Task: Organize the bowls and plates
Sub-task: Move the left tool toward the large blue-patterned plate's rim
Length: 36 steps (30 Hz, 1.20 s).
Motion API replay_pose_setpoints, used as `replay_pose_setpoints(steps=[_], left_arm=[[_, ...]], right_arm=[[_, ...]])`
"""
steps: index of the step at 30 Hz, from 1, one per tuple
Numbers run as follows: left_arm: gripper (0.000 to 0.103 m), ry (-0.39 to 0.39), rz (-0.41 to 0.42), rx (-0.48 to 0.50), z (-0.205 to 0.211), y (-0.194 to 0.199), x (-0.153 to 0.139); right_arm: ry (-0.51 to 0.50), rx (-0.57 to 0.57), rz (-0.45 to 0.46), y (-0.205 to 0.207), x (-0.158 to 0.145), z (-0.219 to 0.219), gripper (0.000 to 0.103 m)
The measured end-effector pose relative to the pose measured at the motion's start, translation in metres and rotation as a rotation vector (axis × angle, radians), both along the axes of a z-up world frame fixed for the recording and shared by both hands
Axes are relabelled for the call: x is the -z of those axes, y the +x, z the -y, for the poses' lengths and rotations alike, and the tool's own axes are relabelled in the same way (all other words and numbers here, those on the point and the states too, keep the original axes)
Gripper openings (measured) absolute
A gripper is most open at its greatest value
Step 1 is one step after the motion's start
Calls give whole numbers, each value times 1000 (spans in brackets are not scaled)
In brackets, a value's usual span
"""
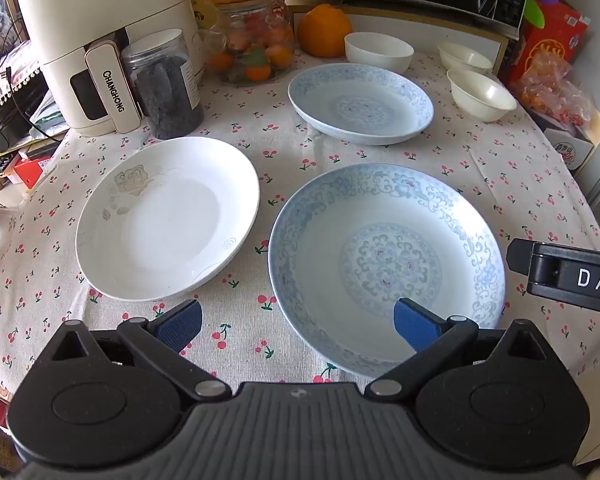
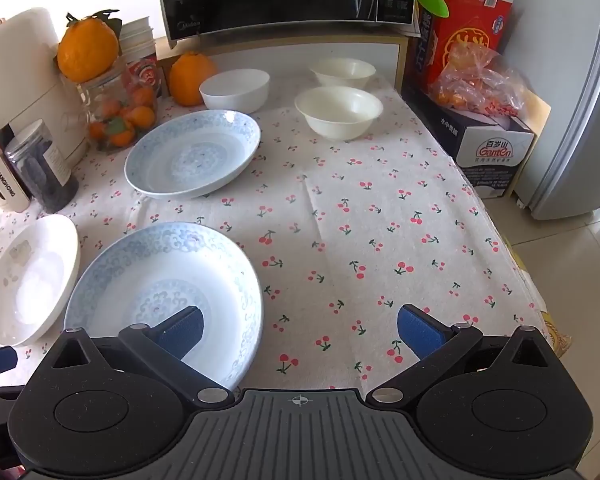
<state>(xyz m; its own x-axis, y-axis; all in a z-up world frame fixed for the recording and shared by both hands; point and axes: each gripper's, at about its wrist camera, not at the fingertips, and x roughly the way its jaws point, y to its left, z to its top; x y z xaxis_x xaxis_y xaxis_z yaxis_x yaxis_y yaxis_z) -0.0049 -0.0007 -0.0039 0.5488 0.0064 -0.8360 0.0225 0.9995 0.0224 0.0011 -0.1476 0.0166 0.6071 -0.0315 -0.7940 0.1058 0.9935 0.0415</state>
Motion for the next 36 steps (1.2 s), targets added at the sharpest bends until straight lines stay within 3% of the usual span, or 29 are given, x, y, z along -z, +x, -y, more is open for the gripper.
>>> replay_pose_setpoints(steps=[36], left_arm=[[102, 1, 1, 1, 2, -2, 0]], right_arm=[[0, 2, 1, -1, -1, 1, 103]])
